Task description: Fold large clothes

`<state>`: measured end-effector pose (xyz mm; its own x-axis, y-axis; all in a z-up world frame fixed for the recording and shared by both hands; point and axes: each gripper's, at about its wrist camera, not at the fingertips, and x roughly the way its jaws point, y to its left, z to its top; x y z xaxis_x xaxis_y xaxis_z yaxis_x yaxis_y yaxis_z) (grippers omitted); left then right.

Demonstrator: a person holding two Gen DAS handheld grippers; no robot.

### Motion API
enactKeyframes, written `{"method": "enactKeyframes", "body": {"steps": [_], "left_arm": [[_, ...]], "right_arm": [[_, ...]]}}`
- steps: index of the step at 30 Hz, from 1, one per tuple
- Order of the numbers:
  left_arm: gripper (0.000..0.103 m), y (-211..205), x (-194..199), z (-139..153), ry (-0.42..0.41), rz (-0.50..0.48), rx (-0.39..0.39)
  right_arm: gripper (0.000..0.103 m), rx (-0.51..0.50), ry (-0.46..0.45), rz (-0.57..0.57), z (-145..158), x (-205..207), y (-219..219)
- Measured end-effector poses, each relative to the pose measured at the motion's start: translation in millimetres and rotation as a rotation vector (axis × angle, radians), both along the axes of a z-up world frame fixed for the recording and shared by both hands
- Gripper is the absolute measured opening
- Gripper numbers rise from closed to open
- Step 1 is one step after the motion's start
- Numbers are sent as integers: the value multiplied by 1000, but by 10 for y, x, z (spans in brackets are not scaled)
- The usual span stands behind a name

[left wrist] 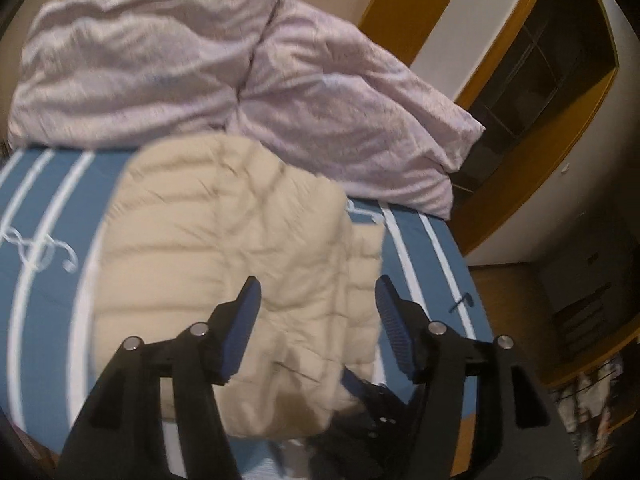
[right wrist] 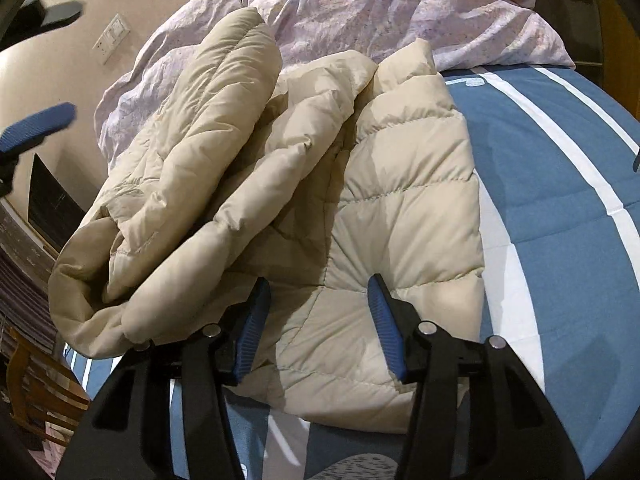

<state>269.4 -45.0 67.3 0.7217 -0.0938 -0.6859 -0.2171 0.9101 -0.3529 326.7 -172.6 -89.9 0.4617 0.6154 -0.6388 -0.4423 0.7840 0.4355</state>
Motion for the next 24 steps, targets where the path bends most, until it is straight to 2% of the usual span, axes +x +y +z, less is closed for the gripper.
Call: {"method": "enactKeyframes", "body": {"steps": [3, 7, 11, 19, 24], "left_arm": [[60, 146, -44, 50, 10, 39, 51], [60, 344, -66, 2, 38, 90, 89], [60, 506, -60, -82, 61, 137, 159], [60, 648, -66, -236, 84, 173, 246], [60, 711, -44, -332, 104, 187, 264]], "right_arm": [[53, 0, 2, -3, -3, 42, -15], [53, 0, 4, -3, -19, 46, -41], [53, 3, 6, -3, -14, 47, -52], [53, 0, 7, -1, -17, 73, -71], [53, 0, 8, -1, -19, 80, -75]]}}
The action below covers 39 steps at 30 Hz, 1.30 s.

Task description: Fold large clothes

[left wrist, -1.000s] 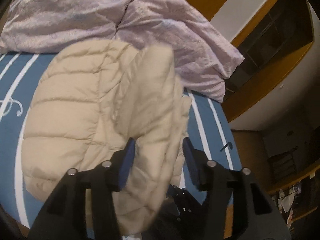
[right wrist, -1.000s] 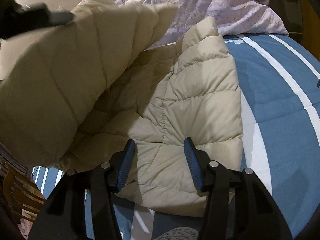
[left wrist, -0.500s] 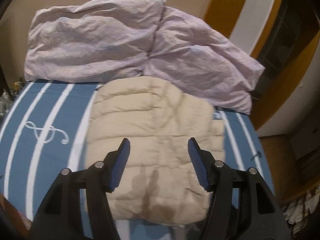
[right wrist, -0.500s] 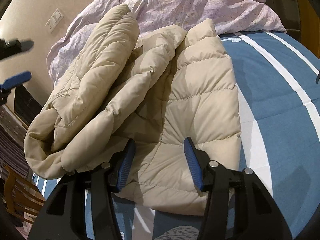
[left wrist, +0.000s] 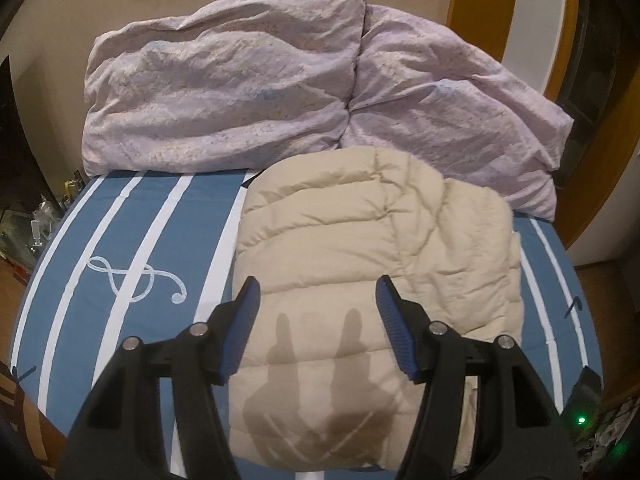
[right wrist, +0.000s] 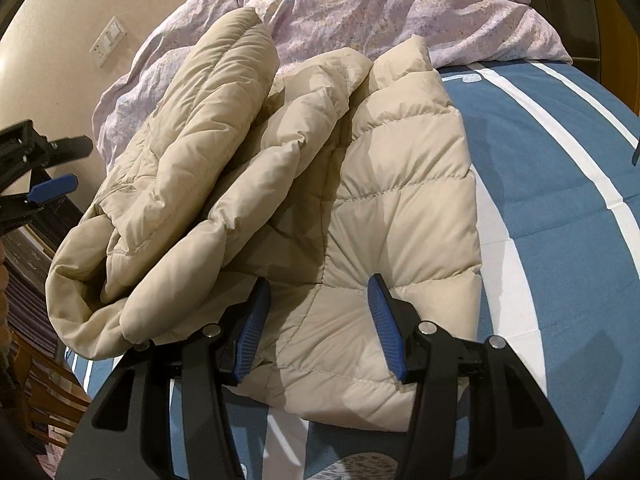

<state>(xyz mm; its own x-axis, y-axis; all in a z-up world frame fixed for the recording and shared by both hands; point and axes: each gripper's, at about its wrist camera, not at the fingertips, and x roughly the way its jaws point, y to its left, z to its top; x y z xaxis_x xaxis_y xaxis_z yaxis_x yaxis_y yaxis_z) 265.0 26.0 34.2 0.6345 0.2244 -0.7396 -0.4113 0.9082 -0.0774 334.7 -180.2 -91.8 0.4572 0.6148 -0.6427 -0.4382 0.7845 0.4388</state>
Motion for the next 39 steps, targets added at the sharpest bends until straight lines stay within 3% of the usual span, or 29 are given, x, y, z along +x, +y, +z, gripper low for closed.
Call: {"method": "enactKeyframes", "body": {"steps": [10, 16, 22, 27, 33, 39], "left_arm": [[60, 52, 88, -441, 75, 2, -67], [61, -155, 164, -579, 101, -35, -48], [61, -378, 254, -634, 113, -84, -61], [61, -499, 305, -685, 118, -113, -87], [61, -592, 348, -734, 116, -131, -102], [61, -570, 344, -743, 107, -142, -106]], "right_arm": [[53, -3, 2, -1, -8, 26, 0], [53, 8, 8, -33, 25, 82, -103], [53, -16, -19, -121, 162, 177, -351], [51, 46, -49, -224, 464, 315, -694], [40, 53, -111, -112, 800, 340, -403], [33, 0, -95, -70, 713, 464, -89]]}}
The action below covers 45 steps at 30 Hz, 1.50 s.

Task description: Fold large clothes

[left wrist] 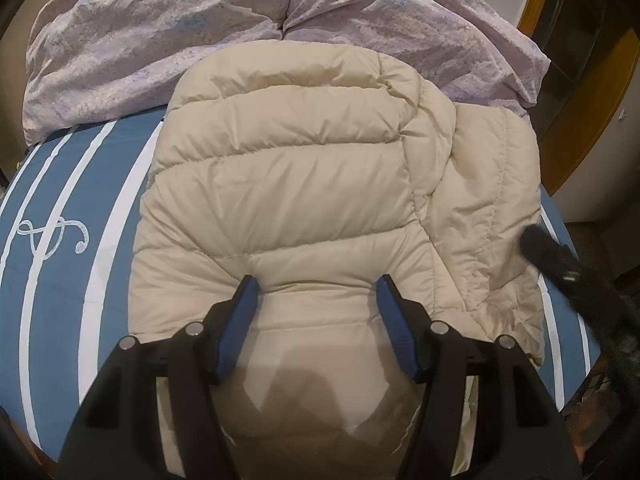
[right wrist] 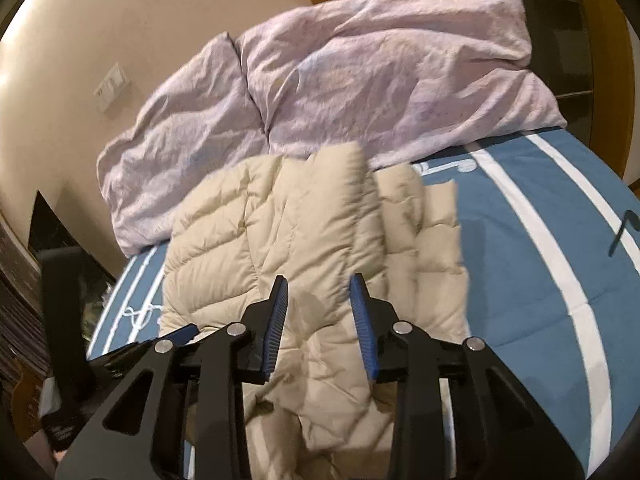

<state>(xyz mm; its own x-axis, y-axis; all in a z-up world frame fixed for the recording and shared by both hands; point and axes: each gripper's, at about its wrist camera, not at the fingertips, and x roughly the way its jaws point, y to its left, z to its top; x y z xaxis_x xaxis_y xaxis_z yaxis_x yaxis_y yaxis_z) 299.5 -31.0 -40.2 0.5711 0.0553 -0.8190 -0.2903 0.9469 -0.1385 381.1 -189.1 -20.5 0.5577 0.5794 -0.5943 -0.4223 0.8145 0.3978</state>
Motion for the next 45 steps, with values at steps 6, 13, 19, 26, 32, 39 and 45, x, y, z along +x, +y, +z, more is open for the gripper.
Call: {"method": "enactKeyframes", "body": {"steps": [6, 13, 19, 26, 32, 39, 45], "left_arm": [[61, 71, -41, 120, -26, -32, -23], [62, 316, -35, 391, -75, -27, 17], [64, 645, 148, 475, -99, 35, 85], [66, 872, 362, 496, -139, 75, 170], [72, 871, 576, 339, -156, 81, 306], [73, 711, 721, 31, -158, 25, 242], [73, 672, 813, -133, -158, 14, 195]], "right_arm": [[27, -112, 61, -46, -381, 226, 2], [28, -119, 62, -91, -220, 273, -141], [45, -42, -45, -95, 248, 221, -117], [45, -97, -74, -75, 249, 480, 345], [45, -205, -48, -113, -115, 697, 449], [45, -275, -89, -155, -395, 672, 364], [45, -272, -83, -170, -550, 731, 303]]}}
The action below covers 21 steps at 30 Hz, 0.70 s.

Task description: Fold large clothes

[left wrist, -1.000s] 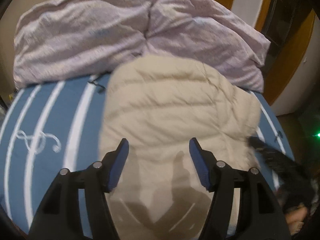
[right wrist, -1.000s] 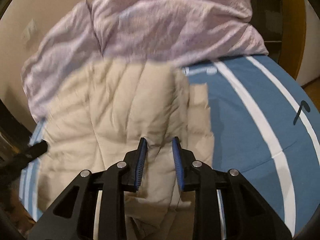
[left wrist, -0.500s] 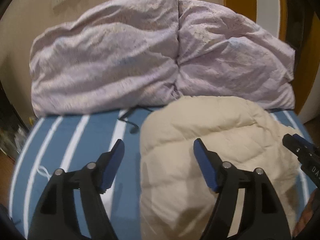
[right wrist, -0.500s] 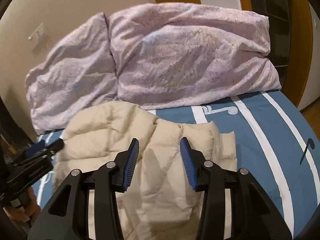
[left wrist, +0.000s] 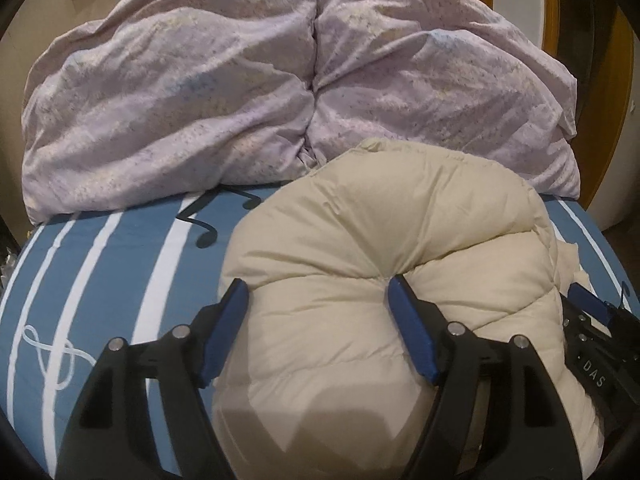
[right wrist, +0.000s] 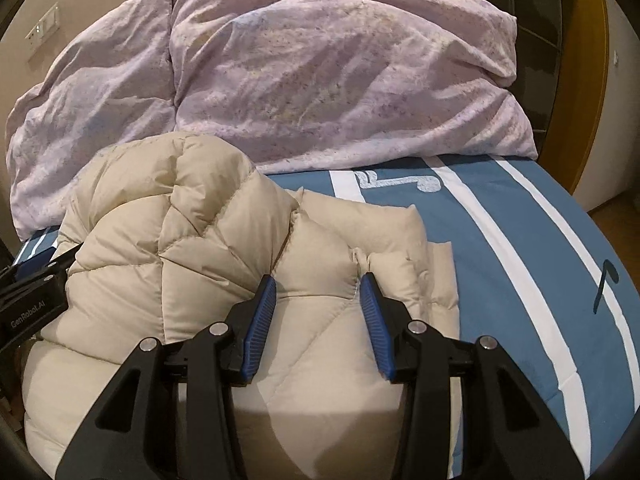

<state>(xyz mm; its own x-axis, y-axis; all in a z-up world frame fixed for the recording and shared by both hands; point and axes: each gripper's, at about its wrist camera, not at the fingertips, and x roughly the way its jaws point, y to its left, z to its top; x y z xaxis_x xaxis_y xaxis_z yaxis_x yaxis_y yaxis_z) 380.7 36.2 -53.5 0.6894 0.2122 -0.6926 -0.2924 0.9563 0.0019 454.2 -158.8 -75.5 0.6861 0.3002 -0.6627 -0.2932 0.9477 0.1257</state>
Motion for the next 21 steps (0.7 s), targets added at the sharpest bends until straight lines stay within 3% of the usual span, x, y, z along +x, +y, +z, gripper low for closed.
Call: {"method": "enactKeyframes", "body": {"steps": [6, 12, 21], "left_arm": [[74, -19, 32, -89, -10, 11, 14], [74, -103, 52, -157, -16, 28, 85], [76, -84, 95, -211, -3, 34, 81]], "right_arm": [[46, 6, -13, -13, -83, 24, 21], [47, 23, -6, -16, -97, 53, 11], [47, 29, 7, -22, -101, 80, 16]]}}
